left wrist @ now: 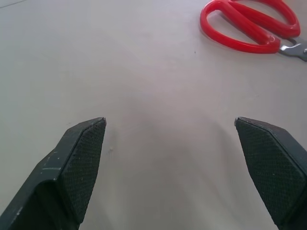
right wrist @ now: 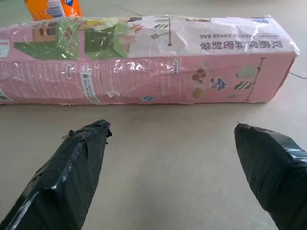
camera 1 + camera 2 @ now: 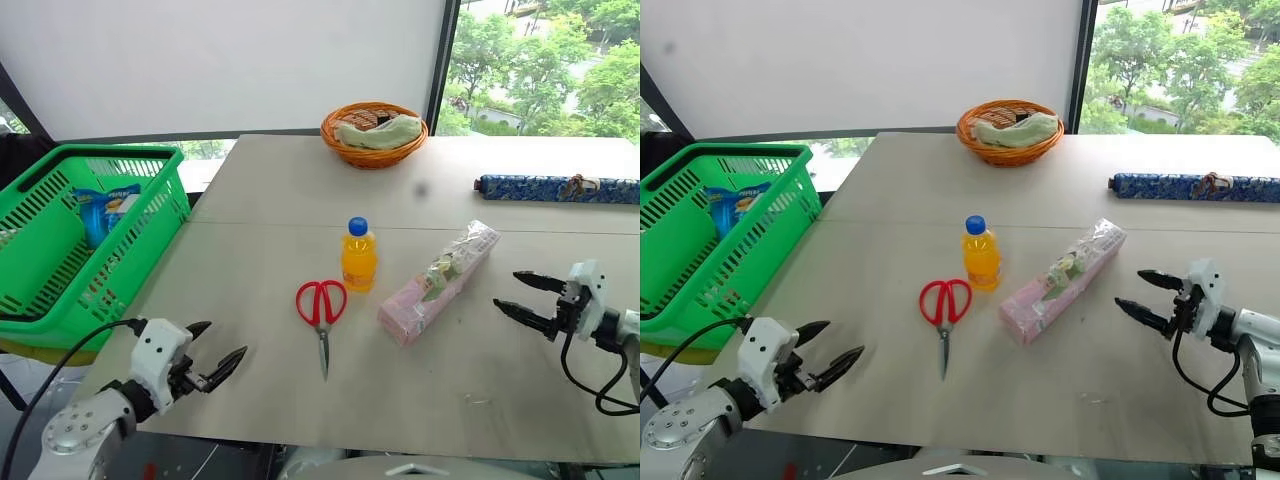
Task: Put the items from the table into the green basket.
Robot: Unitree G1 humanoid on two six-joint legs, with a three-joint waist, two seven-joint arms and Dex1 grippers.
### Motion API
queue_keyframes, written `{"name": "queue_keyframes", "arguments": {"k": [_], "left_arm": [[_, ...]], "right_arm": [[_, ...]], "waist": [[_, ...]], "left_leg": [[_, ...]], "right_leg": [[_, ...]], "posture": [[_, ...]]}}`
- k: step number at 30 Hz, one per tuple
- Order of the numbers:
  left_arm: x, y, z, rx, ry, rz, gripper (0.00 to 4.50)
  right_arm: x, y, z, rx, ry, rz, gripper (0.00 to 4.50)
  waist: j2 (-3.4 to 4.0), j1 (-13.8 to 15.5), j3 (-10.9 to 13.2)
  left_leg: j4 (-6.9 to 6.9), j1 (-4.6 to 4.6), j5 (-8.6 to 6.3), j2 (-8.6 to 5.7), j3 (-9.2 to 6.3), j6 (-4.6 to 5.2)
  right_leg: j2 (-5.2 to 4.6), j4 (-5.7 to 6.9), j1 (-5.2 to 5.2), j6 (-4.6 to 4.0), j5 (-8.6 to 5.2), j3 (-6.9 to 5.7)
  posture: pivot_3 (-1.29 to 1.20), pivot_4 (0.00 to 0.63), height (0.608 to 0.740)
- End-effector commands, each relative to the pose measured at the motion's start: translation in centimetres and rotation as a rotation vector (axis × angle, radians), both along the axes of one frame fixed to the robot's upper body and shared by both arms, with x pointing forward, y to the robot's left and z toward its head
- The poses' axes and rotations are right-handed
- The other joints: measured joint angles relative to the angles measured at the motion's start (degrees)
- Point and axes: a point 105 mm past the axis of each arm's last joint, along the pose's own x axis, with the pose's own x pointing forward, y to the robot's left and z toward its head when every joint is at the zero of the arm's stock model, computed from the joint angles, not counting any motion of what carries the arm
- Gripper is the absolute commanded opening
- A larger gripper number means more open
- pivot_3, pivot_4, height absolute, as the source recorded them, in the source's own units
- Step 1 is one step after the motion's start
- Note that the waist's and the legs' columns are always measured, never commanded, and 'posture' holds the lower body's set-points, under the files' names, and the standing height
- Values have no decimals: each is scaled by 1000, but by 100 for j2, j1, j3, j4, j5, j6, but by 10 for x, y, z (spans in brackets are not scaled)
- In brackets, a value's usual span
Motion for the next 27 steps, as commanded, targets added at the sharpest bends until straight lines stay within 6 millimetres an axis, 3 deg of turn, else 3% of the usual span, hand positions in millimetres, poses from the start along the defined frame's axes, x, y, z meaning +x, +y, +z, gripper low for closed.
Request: {"name": "queue_keyframes", "arguments": {"k": [1, 6, 16, 19, 21, 23, 27], "left_arm": [[7, -3, 7, 7, -22, -9, 4435], [26, -11, 3, 77, 26, 38, 4435], [76, -58, 42, -1, -16, 55, 4435], [78, -64, 32, 52, 64, 56, 4435], [76, -60, 12, 107, 209, 134, 4435], [74, -67, 2, 87, 282, 154, 4435], [80, -66, -3, 170, 295, 199, 4435]], "right_arm": [[3, 1, 18, 1, -69, 16, 4500], [-2, 25, 38, 6, -56, 154, 4500], [-22, 98, 117, -14, -65, 490, 4500], [-23, 121, 129, -45, -70, 517, 4500], [-24, 144, 130, -154, -133, 541, 4500], [-26, 166, 139, -135, -171, 559, 4500], [-33, 180, 143, -130, -178, 586, 4500]], "waist": [[1, -7, -1], [2, -15, 0], [-20, -64, 5], [-35, -96, 6], [-46, -139, 10], [-56, -178, 16], [-76, -170, 11]], "left_leg": [[0, 0, 0, 1, 0, 0], [0, -1, 0, 1, 0, 0], [3, -21, 0, 4, 2, -1], [2, -23, 0, 10, 4, -1], [2, -25, -4, 11, 5, 2], [2, -34, -4, 11, 6, 2], [4, -37, 2, 10, 5, -8]], "right_leg": [[1, 0, 0, 0, 0, 0], [0, 0, -2, 2, 2, 0], [3, 2, -24, 13, 9, 2], [7, -1, -28, 12, 9, 3], [9, -3, -30, 12, 9, 4], [8, -4, -39, 13, 9, 4], [7, -4, -40, 14, 10, 1]], "posture": [[-46, 0, 740], [-67, 0, 740], [-99, 0, 740], [-116, 0, 740], [-116, 0, 740], [-116, 0, 740], [-123, 0, 740]]}}
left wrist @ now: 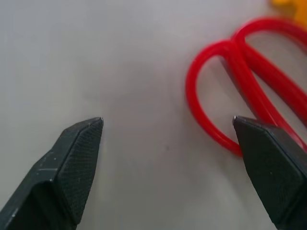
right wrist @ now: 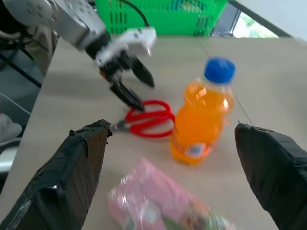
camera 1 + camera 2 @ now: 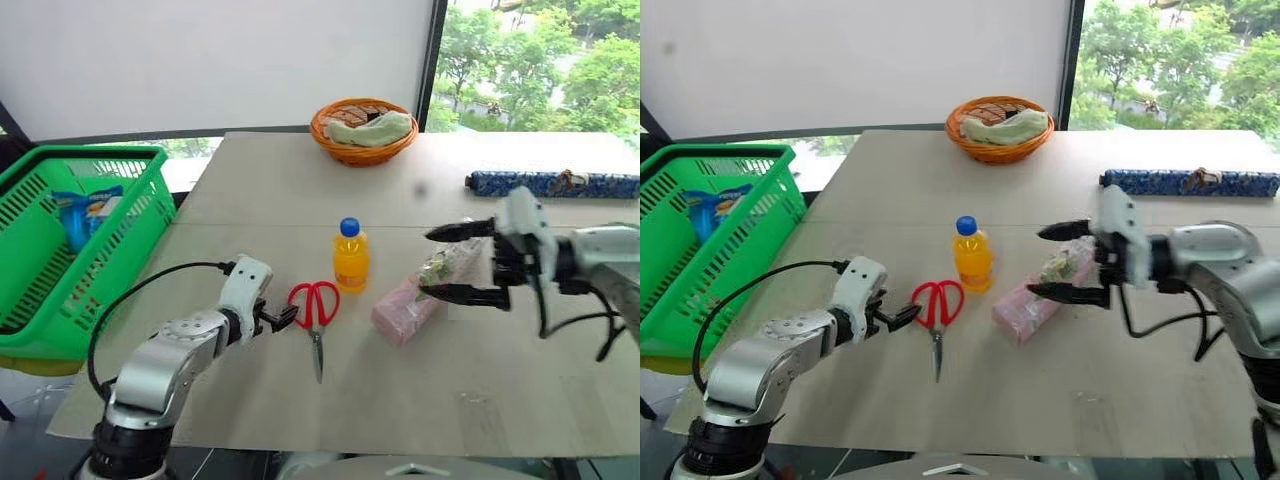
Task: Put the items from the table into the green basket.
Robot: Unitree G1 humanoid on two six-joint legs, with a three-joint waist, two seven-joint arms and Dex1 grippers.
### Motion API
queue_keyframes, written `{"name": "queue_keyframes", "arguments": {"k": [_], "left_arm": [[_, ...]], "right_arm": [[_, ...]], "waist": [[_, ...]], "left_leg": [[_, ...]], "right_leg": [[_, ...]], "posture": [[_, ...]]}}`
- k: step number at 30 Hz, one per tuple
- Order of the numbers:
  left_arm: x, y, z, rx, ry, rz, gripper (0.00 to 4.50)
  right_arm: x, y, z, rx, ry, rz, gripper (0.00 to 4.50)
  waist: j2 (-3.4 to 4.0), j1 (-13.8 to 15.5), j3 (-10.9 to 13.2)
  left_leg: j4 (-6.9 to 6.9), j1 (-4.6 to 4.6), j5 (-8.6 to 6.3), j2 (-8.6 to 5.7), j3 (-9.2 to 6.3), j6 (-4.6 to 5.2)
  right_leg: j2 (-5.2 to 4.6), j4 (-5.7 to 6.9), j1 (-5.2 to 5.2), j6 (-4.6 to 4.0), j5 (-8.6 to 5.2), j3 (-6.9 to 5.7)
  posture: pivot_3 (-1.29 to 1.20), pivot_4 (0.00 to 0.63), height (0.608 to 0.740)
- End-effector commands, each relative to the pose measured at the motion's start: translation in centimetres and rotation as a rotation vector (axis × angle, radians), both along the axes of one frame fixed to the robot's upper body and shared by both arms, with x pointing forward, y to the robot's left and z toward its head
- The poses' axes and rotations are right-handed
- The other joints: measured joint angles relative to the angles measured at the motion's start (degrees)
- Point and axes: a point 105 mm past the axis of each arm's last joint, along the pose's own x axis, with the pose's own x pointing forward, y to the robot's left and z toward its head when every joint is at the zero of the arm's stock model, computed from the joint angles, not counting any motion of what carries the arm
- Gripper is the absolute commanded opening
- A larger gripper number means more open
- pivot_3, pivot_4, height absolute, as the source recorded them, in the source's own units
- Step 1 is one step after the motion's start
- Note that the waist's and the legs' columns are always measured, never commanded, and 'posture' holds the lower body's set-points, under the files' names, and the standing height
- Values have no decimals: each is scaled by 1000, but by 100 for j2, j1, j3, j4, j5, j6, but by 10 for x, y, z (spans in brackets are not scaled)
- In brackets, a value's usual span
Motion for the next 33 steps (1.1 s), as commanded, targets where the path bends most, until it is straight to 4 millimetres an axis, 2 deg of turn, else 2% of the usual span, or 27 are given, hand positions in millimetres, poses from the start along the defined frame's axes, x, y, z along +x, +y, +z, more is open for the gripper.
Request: {"name": "queue_keyframes", "arguments": {"k": [1, 4, 12, 13, 16, 19, 21, 24, 27, 30, 33], "left_arm": [[5, 11, -5, 88, 17, 78, 4435], [7, 13, -8, 86, 58, 134, 3660], [8, 8, -11, 32, 93, 189, 201], [9, 9, -10, 27, 91, 196, 79], [12, 11, -8, 26, 78, 208, 79], [28, 20, 7, -10, -14, 252, 79], [48, 32, 30, -33, -148, 298, 79], [79, 50, 63, -146, -255, 430, 79], [112, 50, 102, -198, -367, 422, 79], [157, 50, 140, -186, -476, 440, 79], [191, 53, 166, -187, -545, 528, 79]], "right_arm": [[-6, 3, 6, -25, -23, 4, 4500], [-9, 1, 0, -66, 24, 4, 4500], [-6, -13, -12, -174, 116, -70, 4500], [-5, -14, -13, -178, 122, -84, 4500], [-4, -15, -13, -176, 126, -102, 4500], [2, -13, -5, -126, 111, -125, 4500], [12, -12, 7, -54, 56, -157, 4500], [31, -11, 24, 45, -15, -226, 4500], [49, -12, 38, 110, -70, -296, 4500], [73, -16, 50, 149, -132, -387, 4500], [95, -19, 61, 174, -196, -475, 4500]], "waist": [[-12, 3, -8], [-13, 0, -10], [-4, -51, -18], [-5, -50, -18], [-6, -41, -20], [-8, -38, -19], [-16, -41, -14], [-52, -37, 9], [-73, -6, 18], [-93, -10, 19], [-109, -38, 16]], "left_leg": [[0, 0, 1, -1, 0, -2], [4, 4, -3, -3, 3, 4], [8, 25, -2, 30, 41, 3], [9, 24, -2, 31, 41, 3], [8, 22, -2, 31, 41, 3], [9, 23, -2, 31, 41, 3], [9, 22, 1, 38, 43, -2], [12, 14, 11, 55, 43, -18], [25, 4, 13, 54, 38, -21], [33, -11, 26, 41, 39, -42], [43, -29, 21, 34, 43, -31]], "right_leg": [[-1, -1, 0, 0, 0, 0], [-2, 0, 6, 7, 5, 4], [-4, 7, 13, 15, 19, -7], [-3, 6, 13, 15, 19, -7], [-3, 4, 11, 14, 21, -7], [-3, 5, 11, 13, 22, -8], [-2, 6, 11, 10, 28, -13], [14, 4, 2, -5, 46, -19], [16, -1, 0, 2, 55, -28], [10, -8, -7, 11, 69, -26], [5, -7, -24, 16, 73, -21]], "posture": [[-123, 0, 740], [-123, 0, 740], [-131, 0, 740], [-135, 0, 740], [-138, 0, 740], [-138, 0, 740], [-137, 0, 740], [-121, 0, 740], [-115, 0, 740], [-109, 0, 740], [-123, 0, 740]]}}
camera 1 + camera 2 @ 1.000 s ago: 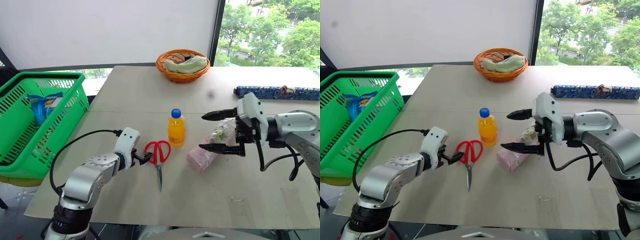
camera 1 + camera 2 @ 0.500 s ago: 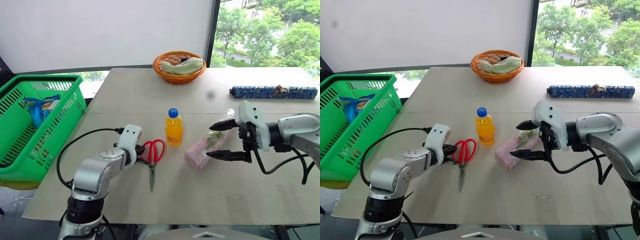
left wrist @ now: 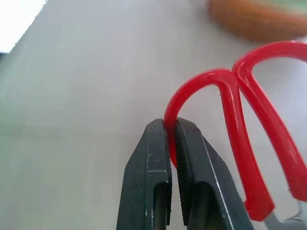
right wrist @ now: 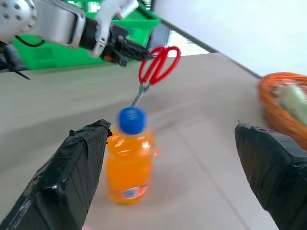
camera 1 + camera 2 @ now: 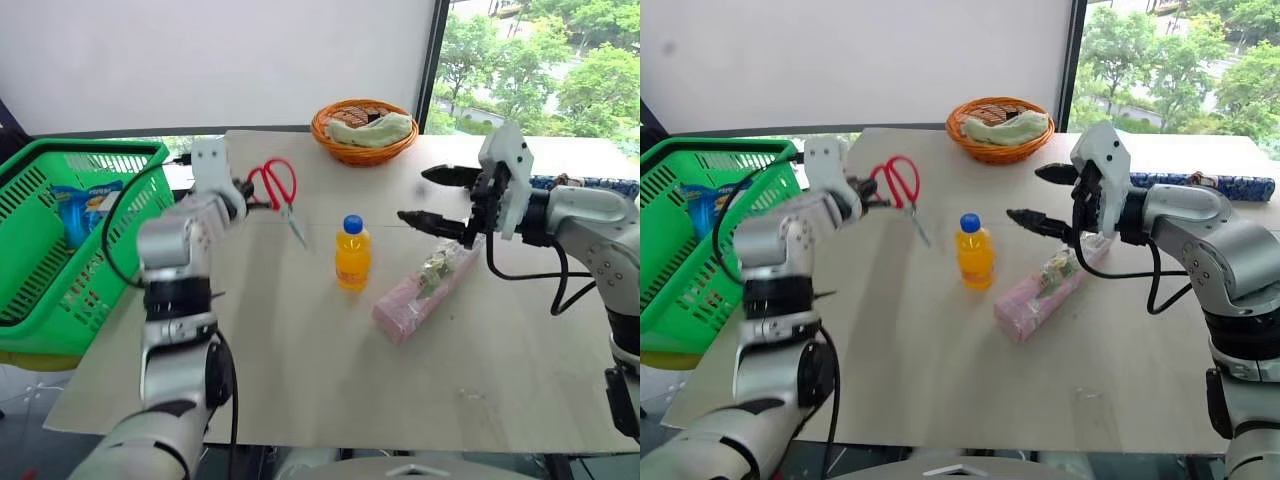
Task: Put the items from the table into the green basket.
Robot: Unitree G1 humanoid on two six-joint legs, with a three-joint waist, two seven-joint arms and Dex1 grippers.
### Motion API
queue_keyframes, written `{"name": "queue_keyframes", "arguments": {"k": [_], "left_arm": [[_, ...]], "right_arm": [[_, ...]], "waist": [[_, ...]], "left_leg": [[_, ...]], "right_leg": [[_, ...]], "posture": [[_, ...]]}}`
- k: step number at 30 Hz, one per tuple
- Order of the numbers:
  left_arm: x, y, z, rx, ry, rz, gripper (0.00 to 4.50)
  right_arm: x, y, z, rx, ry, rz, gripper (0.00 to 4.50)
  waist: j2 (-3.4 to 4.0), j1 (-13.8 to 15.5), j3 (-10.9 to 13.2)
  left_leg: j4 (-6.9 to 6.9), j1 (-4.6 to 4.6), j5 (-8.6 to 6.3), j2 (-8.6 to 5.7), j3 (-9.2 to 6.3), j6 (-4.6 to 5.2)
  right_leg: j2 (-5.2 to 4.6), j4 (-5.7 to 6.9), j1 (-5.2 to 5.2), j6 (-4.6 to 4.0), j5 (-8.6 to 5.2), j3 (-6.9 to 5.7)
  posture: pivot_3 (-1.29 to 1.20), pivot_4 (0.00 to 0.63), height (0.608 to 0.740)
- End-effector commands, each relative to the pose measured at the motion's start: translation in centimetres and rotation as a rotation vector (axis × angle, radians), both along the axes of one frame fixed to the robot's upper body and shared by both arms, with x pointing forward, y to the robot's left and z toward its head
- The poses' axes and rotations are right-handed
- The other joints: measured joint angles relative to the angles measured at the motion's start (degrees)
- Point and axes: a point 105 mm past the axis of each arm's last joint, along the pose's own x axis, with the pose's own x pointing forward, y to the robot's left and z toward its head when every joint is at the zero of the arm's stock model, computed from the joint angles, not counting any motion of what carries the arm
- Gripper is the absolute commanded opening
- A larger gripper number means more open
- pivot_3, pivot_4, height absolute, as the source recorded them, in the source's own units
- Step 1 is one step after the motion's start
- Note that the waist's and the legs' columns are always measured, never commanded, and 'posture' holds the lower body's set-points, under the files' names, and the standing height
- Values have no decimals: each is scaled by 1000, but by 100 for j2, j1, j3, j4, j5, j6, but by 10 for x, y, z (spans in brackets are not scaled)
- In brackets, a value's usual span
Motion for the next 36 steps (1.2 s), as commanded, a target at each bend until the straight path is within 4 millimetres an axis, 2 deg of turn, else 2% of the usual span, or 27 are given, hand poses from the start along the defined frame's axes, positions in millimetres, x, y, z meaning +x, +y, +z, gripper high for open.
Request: {"name": "queue_keyframes", "arguments": {"k": [1, 3, 4, 7, 9, 13, 16, 17, 20, 22, 25, 27, 28, 30, 34, 36], "left_arm": [[27, 6, 27, 30, -91, 94, 382], [35, -2, 36, 40, -109, 110, 1075], [38, -4, 41, 47, -123, 120, 1600], [42, -23, 61, -132, -237, 48, 2754], [42, -31, 69, -202, -292, -21, 2754], [30, -36, 68, -201, -373, -202, 2754], [2, -43, 58, -142, -412, -434, 2754], [-12, -42, 49, -112, -394, -512, 2754], [-46, -16, 17, 12, -267, -631, 2754], [-59, 9, 4, 87, -188, -626, 2754], [-70, 42, -7, 219, -112, -598, 2754], [-81, 47, -18, 328, -71, -662, 2754], [-87, 43, -24, 369, -64, -718, 2754], [-99, 32, -32, 440, -95, -837, 2754], [-129, 2, -56, 358, -40, -1066, 2754], [-135, -5, -68, 311, 7, -1093, 2754]], "right_arm": [[22, -6, 27, 28, -139, -119, 4500], [31, -10, 39, 53, -184, -179, 4500], [33, -12, 43, 61, -199, -197, 4500], [32, -16, 45, 75, -209, -215, 4500], [29, -19, 42, 74, -206, -220, 4500], [14, -22, 32, 80, -174, -193, 4500], [3, -25, 19, 29, -167, -161, 4500], [0, -27, 10, -3, -145, -150, 4500], [-12, -31, -12, -56, -71, -96, 4500], [-19, -30, -18, -58, -33, -63, 4500], [-29, -25, -26, -57, 19, -13, 4500], [-36, -22, -31, -56, 53, 22, 4500], [-39, -20, -34, -52, 70, 39, 4500], [-44, -17, -37, -53, 94, 69, 4500], [-51, -14, -36, -57, 105, 118, 4500], [-53, -12, -34, -52, 106, 136, 4500]], "waist": [[-7, -64, -1], [-7, -162, -1], [-7, -199, -1], [-7, -381, -2], [-7, -510, -2], [4, -862, -9], [27, -1156, -20], [34, -1261, -23], [35, -1421, -24], [39, -1509, -22], [43, -1427, -19], [51, -1318, -18], [67, -1254, -28], [88, -1141, -39], [88, -913, -38], [89, -886, -39]], "left_leg": [[0, -18, 1, -1, 0, 0], [-1, -38, 15, -3, 8, 25], [-3, -42, 15, -5, 8, 27], [-10, -61, 13, -8, 8, 32], [-10, -74, 9, -10, 7, 39], [17, -138, 8, -12, 1, 43], [22, -139, 8, -12, 5, 45], [21, -135, 8, -12, 9, 45], [36, -127, 9, -7, 22, 43], [35, -123, 17, 4, 26, 31], [36, -108, 31, 12, 14, 10], [35, -80, 36, 21, 6, -1], [27, -23, 22, 26, 4, -22], [21, 2, 19, 31, 6, -25], [24, -30, 16, 31, 5, -18], [25, -46, 24, 30, 3, 7]], "right_leg": [[-1, -1, -19, 3, 3, 2], [-9, 4, -36, 4, 4, 5], [-12, 7, -45, 4, 4, 4], [-19, 9, -67, 4, 4, 3], [-22, 12, -79, 4, 4, -1], [-24, 22, -131, 4, 4, -7], [-24, 40, -138, 4, 5, -1], [-23, 44, -140, 4, 4, 4], [-19, 97, -152, 0, 2, 7], [-8, 103, -157, -1, 1, 10], [5, 119, -153, -27, 24, 2], [12, 110, -127, -26, 31, -6], [12, 99, -68, -25, 28, -12], [14, 83, -38, -12, 18, -11], [10, 68, -59, -29, 31, -19], [10, 66, -71, -30, 33, -21]], "posture": [[-136, 0, 740], [-158, 0, 740], [-170, 0, 740], [-196, 0, 740], [-201, 0, 740], [-217, 0, 740], [-222, 0, 740], [-224, 0, 740], [-233, 0, 740], [-235, 0, 740], [-233, 0, 740], [-233, 0, 740], [-225, 0, 740], [-226, 0, 740], [-228, 0, 740], [-228, 0, 740]]}}
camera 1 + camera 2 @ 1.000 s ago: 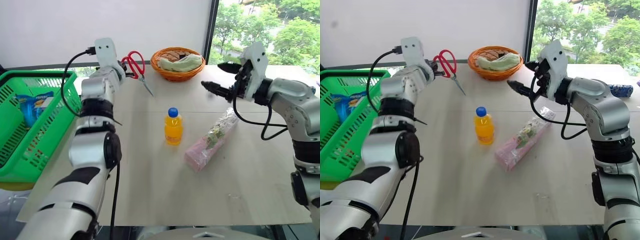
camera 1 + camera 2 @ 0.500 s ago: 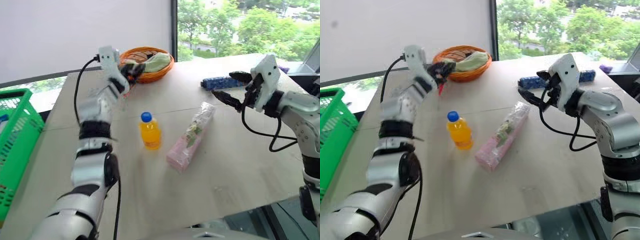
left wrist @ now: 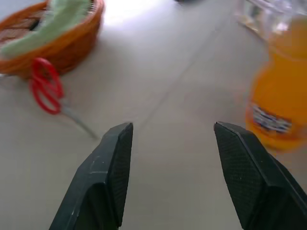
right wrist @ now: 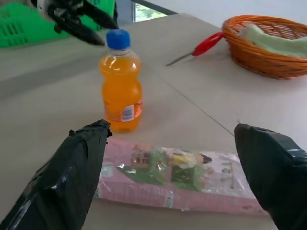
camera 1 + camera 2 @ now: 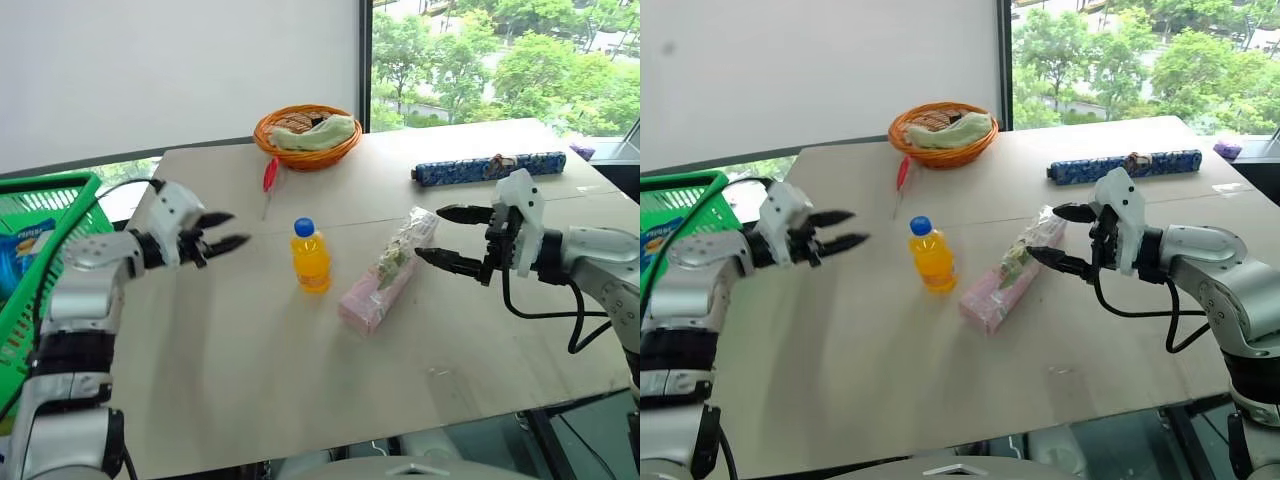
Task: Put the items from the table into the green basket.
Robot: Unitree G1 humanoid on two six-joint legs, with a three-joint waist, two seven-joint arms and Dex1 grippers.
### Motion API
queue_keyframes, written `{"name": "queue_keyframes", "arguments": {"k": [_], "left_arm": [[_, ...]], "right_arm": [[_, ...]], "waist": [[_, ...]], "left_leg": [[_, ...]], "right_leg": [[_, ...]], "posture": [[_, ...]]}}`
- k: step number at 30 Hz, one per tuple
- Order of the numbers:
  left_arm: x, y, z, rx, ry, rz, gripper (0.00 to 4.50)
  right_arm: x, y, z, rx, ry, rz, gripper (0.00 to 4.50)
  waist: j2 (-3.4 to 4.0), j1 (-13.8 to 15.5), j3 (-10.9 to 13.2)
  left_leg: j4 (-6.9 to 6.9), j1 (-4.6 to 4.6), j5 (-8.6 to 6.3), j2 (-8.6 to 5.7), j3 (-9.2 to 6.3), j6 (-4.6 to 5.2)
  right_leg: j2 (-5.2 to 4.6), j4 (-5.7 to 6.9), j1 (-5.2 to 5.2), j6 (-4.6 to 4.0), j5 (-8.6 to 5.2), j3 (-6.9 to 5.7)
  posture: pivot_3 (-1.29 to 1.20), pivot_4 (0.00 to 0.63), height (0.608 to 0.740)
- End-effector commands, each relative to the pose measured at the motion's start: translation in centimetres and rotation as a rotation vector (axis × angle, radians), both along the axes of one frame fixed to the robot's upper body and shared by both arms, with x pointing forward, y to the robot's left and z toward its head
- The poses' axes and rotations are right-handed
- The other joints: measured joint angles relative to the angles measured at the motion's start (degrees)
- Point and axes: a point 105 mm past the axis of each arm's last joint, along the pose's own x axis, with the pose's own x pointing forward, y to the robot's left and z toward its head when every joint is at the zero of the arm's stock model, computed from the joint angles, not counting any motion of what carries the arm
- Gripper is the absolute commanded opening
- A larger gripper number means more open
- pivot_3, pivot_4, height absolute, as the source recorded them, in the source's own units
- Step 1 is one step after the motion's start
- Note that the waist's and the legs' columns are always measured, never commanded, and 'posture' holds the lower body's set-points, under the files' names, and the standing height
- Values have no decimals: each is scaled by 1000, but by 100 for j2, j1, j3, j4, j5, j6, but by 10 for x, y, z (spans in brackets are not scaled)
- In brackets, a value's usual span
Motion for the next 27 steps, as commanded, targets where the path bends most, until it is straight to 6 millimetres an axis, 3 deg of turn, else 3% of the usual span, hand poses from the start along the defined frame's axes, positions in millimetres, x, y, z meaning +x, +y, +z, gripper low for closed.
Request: {"name": "queue_keyframes", "arguments": {"k": [1, 9, 12, 14, 22, 27], "left_arm": [[-4, -21, 4, -27, 24, -65, 2754], [-6, -56, -3, -120, 65, -115, 2754], [-7, -59, -3, -160, 96, -112, 3511], [-6, -59, -4, -148, 89, -105, 4465], [-4, -76, -10, -204, 123, -127, 4465], [11, -87, -16, -221, 149, -89, 4465]], "right_arm": [[-7, 4, 14, 9, -47, 45, 4500], [-3, 8, 15, -5, -77, 32, 4500], [-3, 6, 14, -10, -78, 26, 4500], [-3, 5, 13, -12, -78, 24, 4500], [-2, 8, 11, -3, -83, 24, 4500], [0, 8, 11, -3, -92, 21, 4500]], "waist": [[1, 27, 0], [3, 4, -2], [4, -21, -3], [5, -29, -3], [5, -30, -3], [5, -29, -3]], "left_leg": [[0, 0, -4, -1, 1, 8], [0, 3, -10, 0, 2, 19], [2, 4, -9, 1, 2, 19], [2, 5, -9, 1, 2, 19], [2, 5, -8, 0, 2, 20], [8, 5, -8, 0, 2, 21]], "right_leg": [[-1, -1, 1, 0, 0, 1], [0, -2, 1, 0, -1, 2], [1, 0, 2, 1, -1, 1], [1, 0, 2, 1, -1, 2], [1, 0, 3, 1, -1, 2], [1, 0, 8, 2, 0, 0]], "posture": [[-228, 0, 740], [-236, 0, 740], [-236, 0, 740], [-236, 0, 740], [-236, 0, 740], [-249, 0, 740]]}}
